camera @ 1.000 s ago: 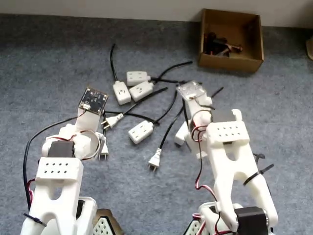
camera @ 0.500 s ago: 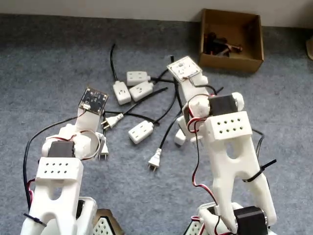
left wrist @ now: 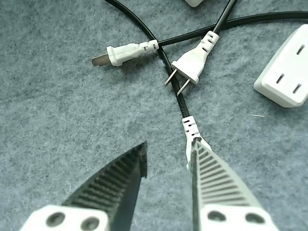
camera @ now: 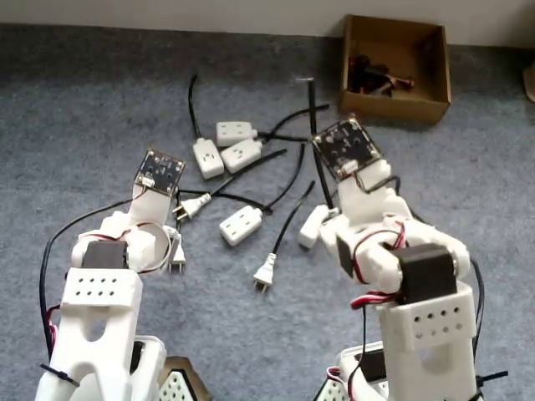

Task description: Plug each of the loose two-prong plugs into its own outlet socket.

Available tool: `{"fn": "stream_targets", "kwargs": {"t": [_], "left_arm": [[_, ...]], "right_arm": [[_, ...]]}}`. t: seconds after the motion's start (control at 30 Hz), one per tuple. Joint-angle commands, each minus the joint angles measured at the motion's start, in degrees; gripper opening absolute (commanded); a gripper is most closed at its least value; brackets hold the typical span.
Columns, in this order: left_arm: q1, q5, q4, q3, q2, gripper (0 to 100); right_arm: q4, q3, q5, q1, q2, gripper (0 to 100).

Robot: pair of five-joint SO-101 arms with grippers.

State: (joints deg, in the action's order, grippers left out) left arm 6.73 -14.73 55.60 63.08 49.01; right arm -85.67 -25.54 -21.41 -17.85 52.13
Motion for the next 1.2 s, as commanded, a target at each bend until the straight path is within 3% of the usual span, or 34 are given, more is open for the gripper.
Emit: {"fn": "stream_targets", "kwargs": {"t": [0.0,0.37,0.53,0.73,0.9,1.07,1.17], "left_arm": [[0.4,0.7,-0.5,-0.6,1.2,14],[-2.6,0.5,-0.5,-0.6,1.2,14],[-2.9,0.5,-0.5,-0.6,1.2,4],[-3.2,0.5,-0.5,-0.6,1.2,4],[-8.4,-2.1,2.1,-0.7,1.2,0],[-11.3,-3.5,2.8,-0.7,1.2,1],[-11.5,-3.3,2.6,-0.7,1.3,1]], "right_arm": [[5.4,-5.1,0.4,-0.4,6.9,0.5],[18.2,-21.5,4.1,-0.6,11.0,0.5],[23.3,-24.3,4.1,-0.3,10.9,0.5],[26.2,-27.7,4.0,-0.5,10.9,0.5],[30.1,-29.6,4.5,-0.6,11.2,0.5],[39.8,-34.9,12.0,-2.8,11.2,0.5],[44.0,-36.8,12.6,-5.5,11.2,0.5]]}}
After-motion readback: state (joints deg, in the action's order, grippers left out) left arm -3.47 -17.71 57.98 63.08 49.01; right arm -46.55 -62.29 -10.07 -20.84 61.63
